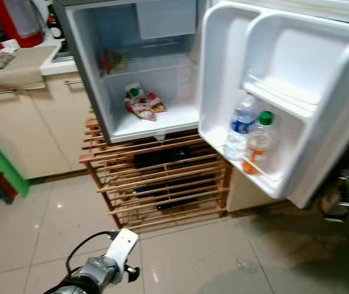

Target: Restocking fridge

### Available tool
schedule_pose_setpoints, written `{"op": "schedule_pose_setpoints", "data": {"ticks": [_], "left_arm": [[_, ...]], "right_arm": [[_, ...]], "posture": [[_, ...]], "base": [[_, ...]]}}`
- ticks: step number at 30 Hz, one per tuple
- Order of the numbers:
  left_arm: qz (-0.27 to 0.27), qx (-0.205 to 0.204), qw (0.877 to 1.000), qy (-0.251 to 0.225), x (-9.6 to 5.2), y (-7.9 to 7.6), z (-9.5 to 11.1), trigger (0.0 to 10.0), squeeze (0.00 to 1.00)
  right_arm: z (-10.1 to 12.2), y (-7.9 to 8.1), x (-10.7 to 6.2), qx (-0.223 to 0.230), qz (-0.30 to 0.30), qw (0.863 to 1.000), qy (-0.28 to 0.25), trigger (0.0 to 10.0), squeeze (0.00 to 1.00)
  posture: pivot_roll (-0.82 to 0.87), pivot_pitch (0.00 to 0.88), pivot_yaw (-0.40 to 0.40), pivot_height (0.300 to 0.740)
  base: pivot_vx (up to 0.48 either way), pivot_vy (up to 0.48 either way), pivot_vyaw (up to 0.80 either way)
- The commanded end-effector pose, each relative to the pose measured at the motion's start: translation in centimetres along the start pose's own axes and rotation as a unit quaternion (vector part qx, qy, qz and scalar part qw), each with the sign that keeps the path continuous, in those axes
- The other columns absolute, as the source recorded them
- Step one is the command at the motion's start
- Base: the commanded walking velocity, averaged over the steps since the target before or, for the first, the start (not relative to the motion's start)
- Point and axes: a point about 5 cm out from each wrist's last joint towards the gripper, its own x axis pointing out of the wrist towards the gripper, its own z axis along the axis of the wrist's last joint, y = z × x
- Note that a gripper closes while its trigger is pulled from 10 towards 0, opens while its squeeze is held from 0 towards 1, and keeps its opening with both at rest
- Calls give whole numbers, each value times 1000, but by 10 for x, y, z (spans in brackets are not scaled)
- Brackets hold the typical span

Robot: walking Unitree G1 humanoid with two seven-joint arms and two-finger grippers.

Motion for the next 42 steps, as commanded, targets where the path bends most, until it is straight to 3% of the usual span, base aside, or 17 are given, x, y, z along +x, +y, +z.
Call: {"op": "schedule_pose_setpoints", "data": {"ticks": [1,3,5,7,9,12,16,21,23,25,27,28,29,32,33,37,42], "left_arm": [[1,25,1000,13,-1,4,-9,10000,0],[-1,56,998,24,-1,5,-15,10000,0],[-13,63,997,37,-2,5,-25,10000,0],[-23,63,997,50,-2,3,-35,10000,0],[-27,59,996,57,-3,2,-43,10000,0],[-19,46,997,56,-3,2,-48,10000,0],[23,29,999,15,-1,1,-40,10000,0],[86,-22,993,-74,-3,15,-10,10000,0],[140,-68,976,-151,-16,44,13,10000,0],[189,-77,943,-264,-38,72,59,10000,0],[211,-67,920,-322,-53,82,84,10000,0],[211,-67,920,-322,-53,82,84,10000,0],[216,-76,904,-362,-64,85,98,10000,0],[218,-100,822,-516,-118,84,147,10000,0],[216,-100,808,-539,-128,80,154,10000,0],[199,-115,771,-594,-152,65,173,10000,0],[179,-121,784,-582,-152,53,178,10000,0]], "right_arm": [[47,44,-3,19,121,991,-60,10000,0],[62,95,-25,25,279,958,-59,10000,0],[89,138,-70,21,445,889,-103,10000,0],[111,158,-105,21,540,828,-152,10000,0],[122,159,-111,28,552,816,-171,10000,0],[124,154,-96,42,523,836,-163,10000,0],[113,139,-60,-1,392,909,-141,10000,0],[101,136,-51,-56,311,936,-153,10000,0],[92,141,-49,-26,304,942,-141,10000,0],[81,150,-48,-10,305,943,-134,10000,0],[76,155,-48,-9,307,943,-131,10000,0],[76,155,-48,-9,307,943,-131,10000,0],[74,158,-48,-9,308,942,-133,10000,0],[72,164,-45,-2,298,945,-136,10000,0],[72,164,-45,-2,293,946,-139,10000,0],[73,164,-43,12,276,949,-154,10000,0],[74,160,-41,55,262,948,-170,10000,0]], "posture": [[-172,0,71,740],[-167,0,72,740],[-153,0,68,740],[-146,0,64,740],[-136,0,56,740],[-130,0,52,740],[-116,0,43,740],[-108,0,36,740],[-90,0,23,740],[-68,0,11,740],[-64,0,9,740],[-64,0,9,740],[-51,0,2,740],[-43,0,-1,740],[-40,0,-1,740],[-41,0,1,740],[-60,0,13,740]], "base": [[0,0,0],[0,0,0],[0,0,0],[0,0,0],[0,0,0],[0,0,0],[0,0,0],[0,0,0],[0,0,0],[0,0,0],[0,0,0],[0,0,0],[0,0,0],[0,0,0],[304,319,0],[293,366,0],[0,480,-315]]}}
